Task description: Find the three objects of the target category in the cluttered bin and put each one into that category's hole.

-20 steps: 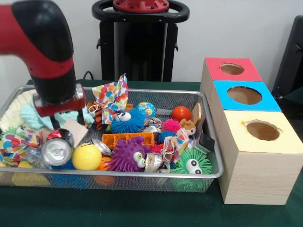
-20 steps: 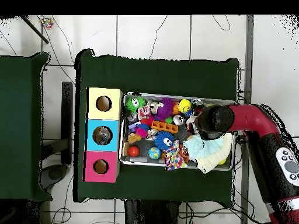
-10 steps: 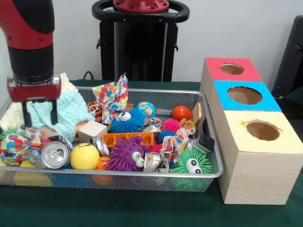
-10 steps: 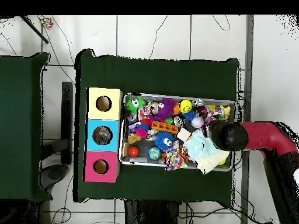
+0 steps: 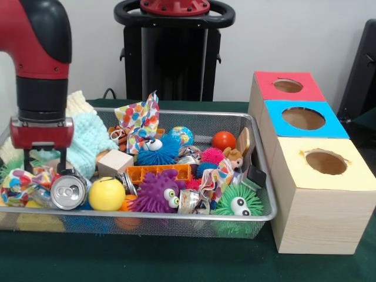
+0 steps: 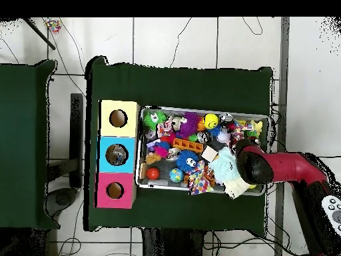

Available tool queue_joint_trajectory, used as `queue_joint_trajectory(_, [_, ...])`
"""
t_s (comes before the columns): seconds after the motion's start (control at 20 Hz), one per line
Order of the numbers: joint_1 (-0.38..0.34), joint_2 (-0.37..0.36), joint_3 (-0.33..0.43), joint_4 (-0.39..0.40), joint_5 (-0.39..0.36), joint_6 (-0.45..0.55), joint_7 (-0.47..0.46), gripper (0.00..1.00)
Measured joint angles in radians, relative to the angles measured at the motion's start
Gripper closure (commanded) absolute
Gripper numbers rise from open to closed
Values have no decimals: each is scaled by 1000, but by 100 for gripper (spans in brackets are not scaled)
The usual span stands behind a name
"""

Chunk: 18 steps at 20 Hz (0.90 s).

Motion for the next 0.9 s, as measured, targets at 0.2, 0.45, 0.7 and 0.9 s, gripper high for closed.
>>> queue_joint_trajectory(0.2, [98, 12, -135, -17, -5, -174, 3, 0])
queue_joint_trajectory(0.45, [151, 41, -235, -49, 10, -287, 3, 0])
queue_joint_trajectory(0.7, [213, 92, -325, -75, 84, -379, 11, 0])
queue_joint_trajectory(0.9, [279, 121, -421, -75, 212, -435, 50, 0])
